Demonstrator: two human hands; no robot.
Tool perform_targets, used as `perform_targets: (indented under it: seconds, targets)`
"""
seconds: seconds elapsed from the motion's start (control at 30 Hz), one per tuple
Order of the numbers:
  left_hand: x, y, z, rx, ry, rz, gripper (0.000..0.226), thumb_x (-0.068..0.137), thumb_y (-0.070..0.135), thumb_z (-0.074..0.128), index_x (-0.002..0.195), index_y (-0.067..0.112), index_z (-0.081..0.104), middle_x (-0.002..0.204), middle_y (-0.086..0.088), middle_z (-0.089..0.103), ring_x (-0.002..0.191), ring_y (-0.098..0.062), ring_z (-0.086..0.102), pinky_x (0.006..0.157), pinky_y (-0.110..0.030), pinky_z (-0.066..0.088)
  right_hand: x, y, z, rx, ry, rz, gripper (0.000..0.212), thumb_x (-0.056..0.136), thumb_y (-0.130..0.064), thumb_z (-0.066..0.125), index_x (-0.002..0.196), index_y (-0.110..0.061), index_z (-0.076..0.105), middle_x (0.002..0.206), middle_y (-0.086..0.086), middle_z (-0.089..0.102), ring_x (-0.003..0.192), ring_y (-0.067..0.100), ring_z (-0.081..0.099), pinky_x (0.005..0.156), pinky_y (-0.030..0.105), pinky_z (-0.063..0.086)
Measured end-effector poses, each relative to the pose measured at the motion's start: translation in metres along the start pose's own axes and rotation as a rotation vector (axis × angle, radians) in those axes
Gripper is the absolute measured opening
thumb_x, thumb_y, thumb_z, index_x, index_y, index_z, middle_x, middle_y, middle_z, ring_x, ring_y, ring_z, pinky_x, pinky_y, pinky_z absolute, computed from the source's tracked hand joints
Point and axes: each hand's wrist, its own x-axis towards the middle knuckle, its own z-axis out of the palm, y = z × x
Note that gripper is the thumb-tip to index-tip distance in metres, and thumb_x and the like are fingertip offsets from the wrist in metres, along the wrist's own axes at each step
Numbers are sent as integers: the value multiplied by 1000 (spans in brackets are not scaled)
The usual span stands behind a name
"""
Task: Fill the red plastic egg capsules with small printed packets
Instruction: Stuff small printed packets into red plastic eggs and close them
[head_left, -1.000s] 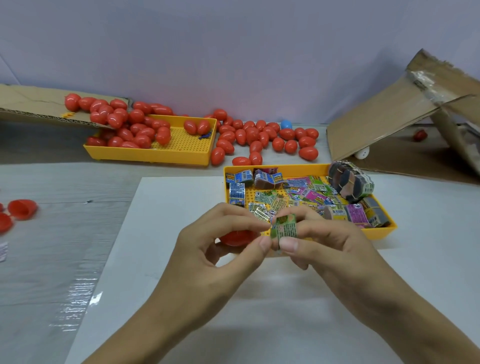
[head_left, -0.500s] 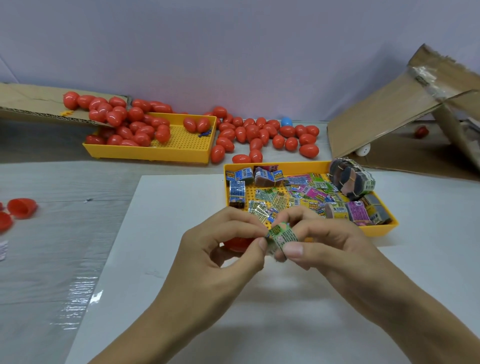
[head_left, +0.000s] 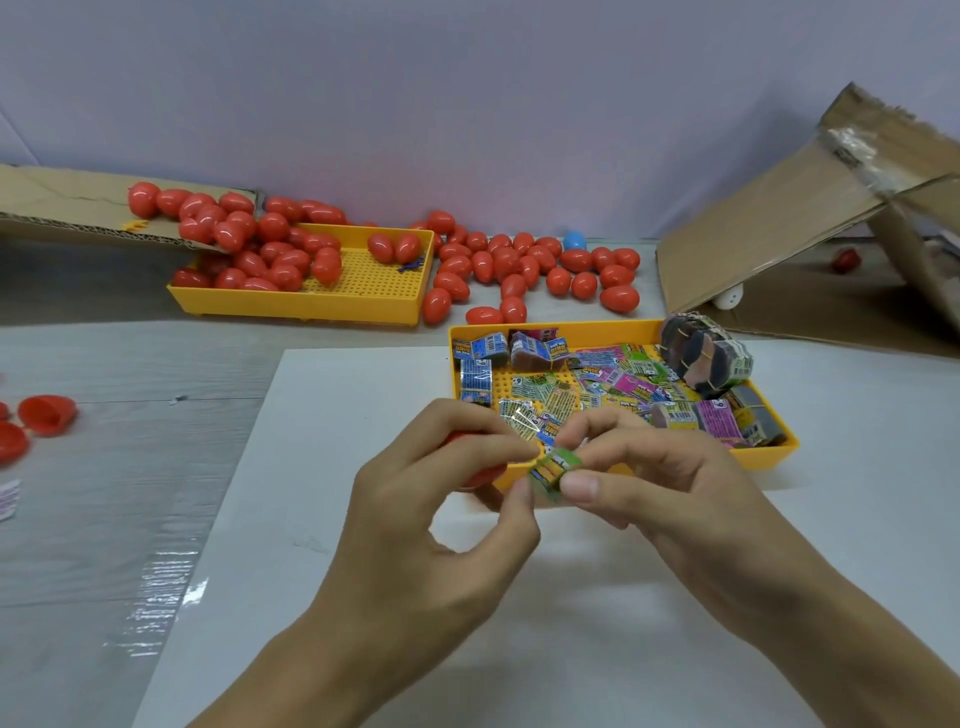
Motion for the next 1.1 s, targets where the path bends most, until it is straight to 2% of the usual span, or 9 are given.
perform_targets:
  seconds: [0.1,0.2,0.37,0.47,0.57,0.67,0.8,1.0,1.1]
  targets:
    - [1,2,0,-232,-42,-180,30,81,1,63,104,18,73,102,1,63,98,-21,66,75,-19,53,0,2,1,-59,82,-70,15,57,-32,80,67,-21,77,91,-11,64,83,3,60,67,23,50]
    - [1,2,2,-353,-38,-258,38,83,0,58,108,25,70,102,7,66,97,-13,66,75,-14,52,1,3,2,-95,150,-107,13,60,-25,86,70,-21,79,86,-13,62,76,5,54,66,22,48]
    - [0,0,2,-499,10,-314,49,79,15,76,124,25,59,104,-3,72,99,-22,69,79,-26,58,0,3,3,-95,234,-118,22,50,-33,87,69,-24,79,81,-10,55,73,7,48,63,18,41]
    - [-1,1,2,-499,-2,-283,38,77,19,75,114,21,65,106,-4,73,101,-24,70,80,-24,57,0,4,5,-91,171,-100,20,53,-19,93,63,-20,75,72,-6,50,64,8,43,57,15,37]
    - [-1,0,2,-463,-19,-255,27,78,19,73,104,19,71,106,-3,70,103,-28,68,81,-25,56,-1,1,8,-28,110,-70,14,65,-28,83,61,-20,73,65,-9,46,54,6,39,49,12,34]
    - [-1,-1,2,-425,-33,-203,26,79,13,74,106,14,71,108,-4,65,108,-33,63,82,-27,56,-1,0,7,11,103,-37,24,68,-40,74,65,-16,75,67,-6,42,52,11,32,44,16,28]
    - [-1,-1,2,-386,-28,-167,31,79,2,75,107,13,70,107,-3,64,106,-31,64,81,-27,58,-1,-1,8,40,95,-14,26,70,-39,72,55,-19,69,64,-9,38,54,11,28,43,18,25]
    - [0,1,1,-395,-21,-183,23,81,17,71,104,15,71,102,0,63,99,-27,65,77,-24,56,-2,-1,8,12,41,-17,25,68,-38,75,72,-14,79,69,-1,46,55,12,30,44,16,27]
    - [1,1,-1,-472,-89,-241,20,79,17,68,98,15,73,103,-3,68,102,-26,66,79,-25,55,-4,-5,9,96,-34,55,21,69,-36,73,68,-15,78,63,-7,46,54,8,29,42,14,23]
